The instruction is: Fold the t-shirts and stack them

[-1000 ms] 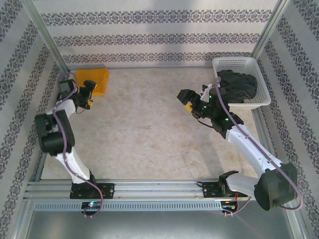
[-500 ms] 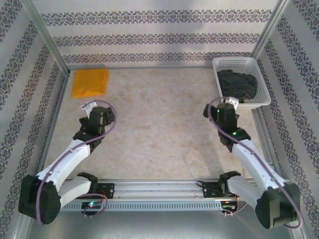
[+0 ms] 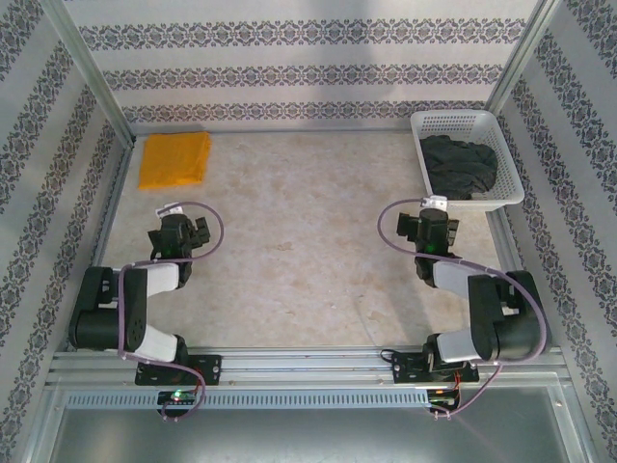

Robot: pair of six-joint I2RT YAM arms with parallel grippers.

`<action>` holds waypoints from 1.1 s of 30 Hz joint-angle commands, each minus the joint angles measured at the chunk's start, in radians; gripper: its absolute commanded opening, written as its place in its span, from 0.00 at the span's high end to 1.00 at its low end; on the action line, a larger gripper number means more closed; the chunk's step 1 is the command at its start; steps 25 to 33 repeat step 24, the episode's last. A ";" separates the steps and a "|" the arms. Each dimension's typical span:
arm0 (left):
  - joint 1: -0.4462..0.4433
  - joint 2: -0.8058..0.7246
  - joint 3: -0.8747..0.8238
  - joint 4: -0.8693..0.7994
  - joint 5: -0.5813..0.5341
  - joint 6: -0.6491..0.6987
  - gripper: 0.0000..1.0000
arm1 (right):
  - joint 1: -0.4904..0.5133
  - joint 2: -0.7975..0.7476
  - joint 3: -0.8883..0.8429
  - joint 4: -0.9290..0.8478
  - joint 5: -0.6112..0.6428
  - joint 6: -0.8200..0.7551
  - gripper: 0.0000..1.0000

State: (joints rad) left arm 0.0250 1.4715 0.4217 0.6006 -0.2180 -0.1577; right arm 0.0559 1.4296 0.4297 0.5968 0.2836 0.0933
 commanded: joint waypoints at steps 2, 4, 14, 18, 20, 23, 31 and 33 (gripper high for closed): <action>0.000 0.105 -0.166 0.557 0.168 0.104 0.00 | -0.024 0.101 -0.142 0.480 -0.119 -0.035 0.02; 0.004 0.167 -0.241 0.790 0.126 0.087 0.00 | -0.025 0.105 -0.158 0.527 -0.115 -0.030 0.02; -0.004 0.106 -0.062 0.373 0.162 0.105 0.00 | -0.008 0.085 -0.062 0.339 -0.100 -0.048 0.02; -0.003 0.108 -0.069 0.388 0.163 0.107 0.00 | -0.007 0.083 -0.065 0.341 -0.102 -0.053 0.02; -0.003 0.109 -0.076 0.405 0.164 0.107 0.00 | 0.007 0.090 -0.061 0.342 -0.111 -0.072 0.02; -0.004 0.109 -0.069 0.390 0.158 0.107 0.00 | -0.018 0.083 -0.052 0.315 -0.166 -0.060 0.02; -0.005 0.109 -0.070 0.390 0.159 0.106 0.00 | -0.016 0.082 -0.057 0.323 -0.163 -0.062 0.02; -0.005 0.109 -0.070 0.390 0.159 0.106 0.00 | -0.016 0.082 -0.057 0.323 -0.163 -0.062 0.02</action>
